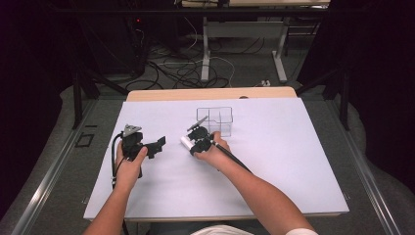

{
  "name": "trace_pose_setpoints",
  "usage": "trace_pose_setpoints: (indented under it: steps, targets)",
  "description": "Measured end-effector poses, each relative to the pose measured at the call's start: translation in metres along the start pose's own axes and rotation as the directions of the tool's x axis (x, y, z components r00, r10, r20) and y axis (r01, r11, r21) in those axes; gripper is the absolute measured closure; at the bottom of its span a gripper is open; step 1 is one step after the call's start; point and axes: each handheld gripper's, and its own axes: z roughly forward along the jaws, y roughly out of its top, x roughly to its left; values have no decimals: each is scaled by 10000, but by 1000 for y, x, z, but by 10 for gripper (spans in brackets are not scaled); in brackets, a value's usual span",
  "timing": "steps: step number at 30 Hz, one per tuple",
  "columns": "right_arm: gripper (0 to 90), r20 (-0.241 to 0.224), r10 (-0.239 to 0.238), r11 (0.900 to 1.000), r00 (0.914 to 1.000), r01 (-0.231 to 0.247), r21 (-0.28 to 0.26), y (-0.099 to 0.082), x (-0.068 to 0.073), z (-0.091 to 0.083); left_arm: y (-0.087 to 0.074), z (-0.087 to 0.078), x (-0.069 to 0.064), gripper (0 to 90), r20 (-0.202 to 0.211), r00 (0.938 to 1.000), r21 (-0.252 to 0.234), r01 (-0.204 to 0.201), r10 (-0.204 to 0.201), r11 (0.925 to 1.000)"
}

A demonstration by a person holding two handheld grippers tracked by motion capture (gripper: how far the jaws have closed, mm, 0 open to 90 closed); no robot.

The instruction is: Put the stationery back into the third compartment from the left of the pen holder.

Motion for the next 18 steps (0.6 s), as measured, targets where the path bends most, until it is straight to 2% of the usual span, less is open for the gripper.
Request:
trace_pose_setpoints:
  steps: [4, 5, 6, 7, 8, 10, 11, 12, 13, 14, 15, 16, 17, 18]
  targets:
    - [713, -11, 11, 9999, 10000, -11, 146, 0, 0, -5, 0, 0, 0, 30, 8, 10000, 1, 53, -53, 10000]
    - [713, -31, -150, 9951, 9999, 153, 979, 3, -1, -13, 0, 0, 0, 30, 16, 10000, -7, 61, -61, 10000]
    - [713, -145, 125, 9954, 9998, -138, -947, -3, 0, -2, 0, 0, -1, 30, 37, 10000, -15, 71, -71, 10000]
    - [713, -145, 125, 9954, 9998, -138, -947, -3, 0, -2, 0, 0, -1, 30, 51, 10000, -22, 67, -67, 10000]
    - [713, -83, 67, 9999, 9999, -68, -148, -1, -1, -10, 1, -1, -1, 30, 71, 9999, -40, 81, -81, 10000]
    - [713, -134, 282, 9973, 9995, -290, -668, -3, 1, -14, 1, -1, -2, 30, 90, 9999, -71, 88, -87, 9999]
    - [713, -134, 282, 9973, 9995, -290, -668, -3, 1, -14, 1, -1, -3, 30, 99, 9999, -74, 92, -92, 9999]
    - [713, -201, 16, 9957, 9998, -34, -929, -4, -1, -16, 1, -2, -4, 30, 96, 9999, -97, 118, -117, 9999]
    - [713, -230, -3, 9961, 9997, -17, -882, -5, 0, -18, 2, -2, -4, 30, 113, 9998, -136, 183, -181, 9997]
    - [713, -295, 145, 9901, 9995, -184, -1392, -8, 2, -20, 2, -2, -5, 30, 162, 9996, -146, 218, -215, 9997]
    - [713, -235, 129, 9933, 9996, -155, -1143, -8, 3, -24, 2, -2, -6, 30, 208, 9995, -153, 240, -237, 9996]
    - [713, -235, 129, 9933, 9996, -155, -1143, -8, 3, -24, 2, -2, -7, 30, 262, 9992, -191, 305, -300, 9994]
    - [713, -196, 89, 9927, 9998, -112, -1202, -10, 3, -27, 2, -2, -7, 30, 342, 9989, -212, 313, -305, 9993]
    - [713, -178, -273, 9869, 9995, 241, -1592, -13, 2, -30, 3, -2, -8, 25, 361, 9988, -312, 333, -322, 9990]
